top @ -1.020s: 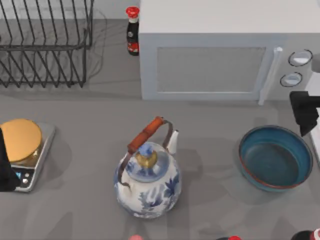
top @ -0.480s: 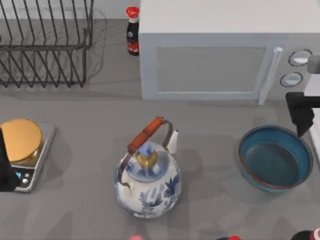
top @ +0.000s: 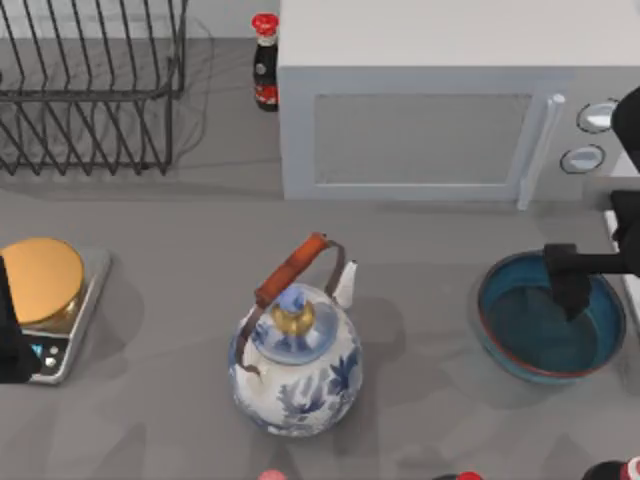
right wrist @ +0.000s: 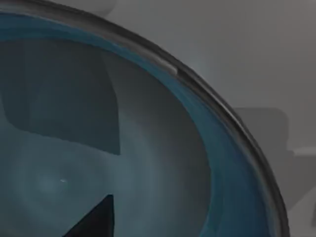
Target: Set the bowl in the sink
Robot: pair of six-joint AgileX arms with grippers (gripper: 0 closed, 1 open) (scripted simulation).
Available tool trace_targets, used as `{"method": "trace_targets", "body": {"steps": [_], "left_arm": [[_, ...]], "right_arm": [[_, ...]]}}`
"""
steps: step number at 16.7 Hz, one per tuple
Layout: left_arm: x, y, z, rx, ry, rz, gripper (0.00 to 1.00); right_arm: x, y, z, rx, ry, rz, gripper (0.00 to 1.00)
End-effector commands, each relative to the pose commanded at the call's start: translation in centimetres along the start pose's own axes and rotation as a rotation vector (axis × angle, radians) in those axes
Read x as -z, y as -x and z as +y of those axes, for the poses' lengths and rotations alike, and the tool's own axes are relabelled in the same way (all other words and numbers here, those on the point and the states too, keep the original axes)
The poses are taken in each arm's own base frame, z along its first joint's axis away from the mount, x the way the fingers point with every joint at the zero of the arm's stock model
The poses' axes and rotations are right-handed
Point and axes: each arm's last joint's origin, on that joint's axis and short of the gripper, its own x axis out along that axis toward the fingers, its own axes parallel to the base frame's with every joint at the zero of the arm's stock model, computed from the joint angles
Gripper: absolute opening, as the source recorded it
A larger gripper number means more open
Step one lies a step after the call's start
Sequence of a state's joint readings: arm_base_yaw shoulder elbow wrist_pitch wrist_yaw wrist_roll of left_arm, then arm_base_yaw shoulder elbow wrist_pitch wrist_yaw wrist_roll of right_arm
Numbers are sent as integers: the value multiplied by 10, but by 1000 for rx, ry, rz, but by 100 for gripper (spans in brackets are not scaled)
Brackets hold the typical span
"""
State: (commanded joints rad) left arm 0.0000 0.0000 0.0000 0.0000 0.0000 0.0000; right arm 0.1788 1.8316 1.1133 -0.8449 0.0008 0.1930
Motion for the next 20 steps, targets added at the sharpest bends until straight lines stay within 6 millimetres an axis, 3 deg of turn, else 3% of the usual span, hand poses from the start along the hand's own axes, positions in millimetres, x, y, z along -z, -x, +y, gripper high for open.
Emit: {"method": "trace_targets", "body": {"steps": [2, 6, 19, 20], "left_arm": [[0, 0, 0, 0, 0, 0, 100], [0, 0, 0, 0, 0, 0, 100], [0, 0, 0, 0, 0, 0, 100], [0, 0, 0, 0, 0, 0, 100]], "right_arm": [[2, -10, 0, 1, 0, 7, 100], [3, -11, 0, 1, 0, 8, 100], [3, -11, 0, 1, 0, 8, 2], [3, -11, 0, 1, 0, 8, 0]]}}
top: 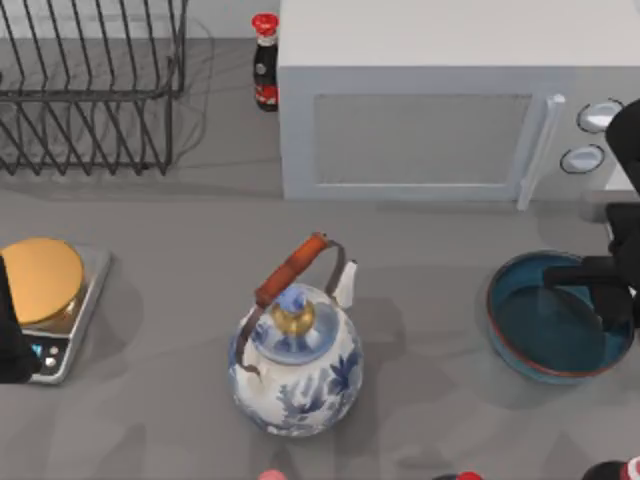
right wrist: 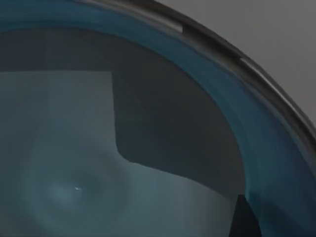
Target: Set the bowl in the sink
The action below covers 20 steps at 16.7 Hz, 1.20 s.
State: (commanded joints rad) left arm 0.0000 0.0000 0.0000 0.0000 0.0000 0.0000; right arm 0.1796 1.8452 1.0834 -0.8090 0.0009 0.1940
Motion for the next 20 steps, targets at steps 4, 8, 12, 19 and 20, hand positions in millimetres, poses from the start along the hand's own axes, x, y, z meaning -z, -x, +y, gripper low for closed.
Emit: {"method": "trace_targets", "body": {"steps": [4, 8, 12, 19, 20], "left_arm": [[0, 0, 0, 0, 0, 0, 100], [0, 0, 0, 0, 0, 0, 100], [0, 0, 0, 0, 0, 0, 100], [0, 0, 0, 0, 0, 0, 100], [0, 0, 0, 0, 0, 0, 100]], "right_arm": [[0, 0, 0, 0, 0, 0, 0], [0, 1, 0, 0, -1, -2, 0], [-6, 19, 0, 0, -5, -6, 0], [-7, 113, 0, 8, -7, 33, 0], [-5, 127, 0, 6, -5, 23, 0]]}}
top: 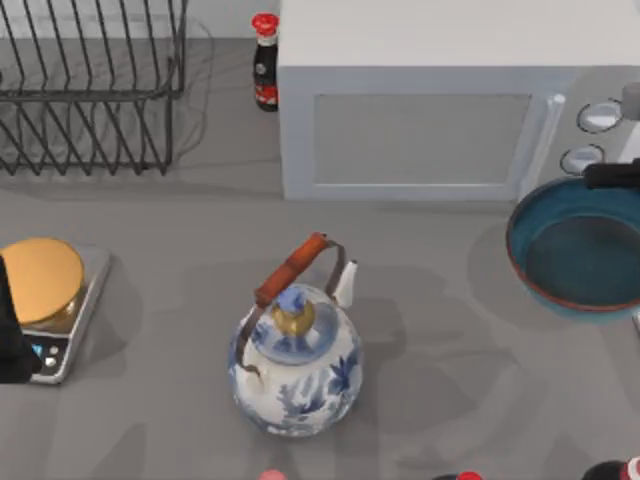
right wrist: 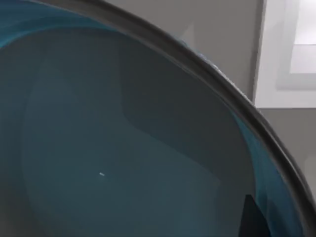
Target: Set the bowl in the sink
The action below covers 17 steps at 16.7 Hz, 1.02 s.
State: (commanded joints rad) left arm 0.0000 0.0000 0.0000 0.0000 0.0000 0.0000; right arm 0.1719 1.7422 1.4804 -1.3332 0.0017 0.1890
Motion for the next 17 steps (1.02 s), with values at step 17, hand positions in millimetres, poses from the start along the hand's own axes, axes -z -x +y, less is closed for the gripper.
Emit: {"method": "trace_targets", "body": {"steps": [17], "left_arm": [[0, 0, 0, 0, 0, 0, 100]], "right_arm": [[6, -5, -92, -163, -248, -303, 0]]}}
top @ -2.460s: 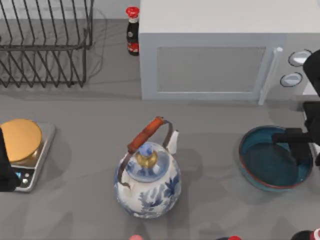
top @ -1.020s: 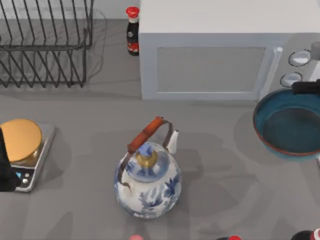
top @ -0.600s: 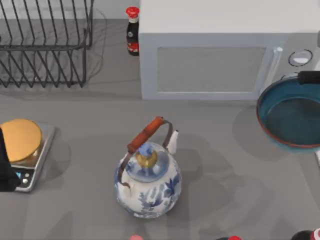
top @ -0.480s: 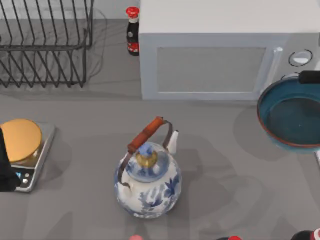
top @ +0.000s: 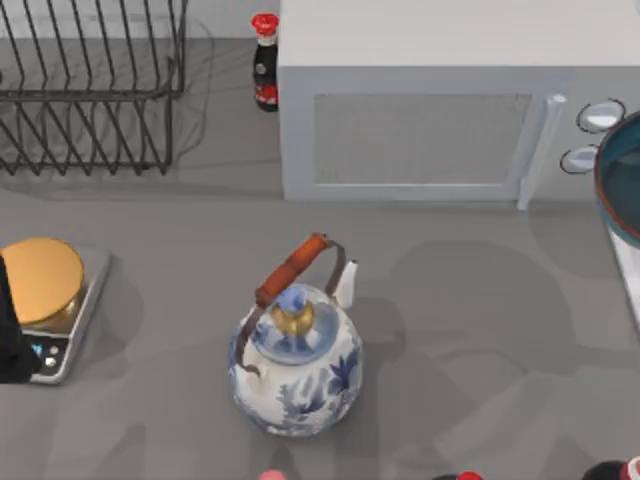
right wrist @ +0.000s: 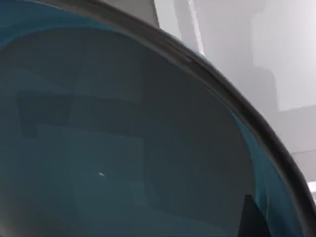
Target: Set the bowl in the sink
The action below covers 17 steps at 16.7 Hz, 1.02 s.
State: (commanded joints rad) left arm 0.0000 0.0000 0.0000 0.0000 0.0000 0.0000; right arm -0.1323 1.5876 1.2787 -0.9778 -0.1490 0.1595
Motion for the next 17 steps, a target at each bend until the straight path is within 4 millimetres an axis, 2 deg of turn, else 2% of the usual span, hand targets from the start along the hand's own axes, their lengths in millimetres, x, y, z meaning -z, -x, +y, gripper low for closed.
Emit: {"method": "trace_targets", "body": {"steps": [5, 9, 13, 17], "left_arm": [[0, 0, 0, 0, 0, 0, 100], [0, 0, 0, 0, 0, 0, 100], [0, 0, 0, 0, 0, 0, 100], [0, 0, 0, 0, 0, 0, 100]], "right_arm": [[-2, -22, -70, -86, -78, -386, 0], [4, -32, -108, -101, -17, -727, 0], [13, -31, -122, -89, 114, -1009, 0], [18, -23, -120, -79, 244, -1196, 0]]}}
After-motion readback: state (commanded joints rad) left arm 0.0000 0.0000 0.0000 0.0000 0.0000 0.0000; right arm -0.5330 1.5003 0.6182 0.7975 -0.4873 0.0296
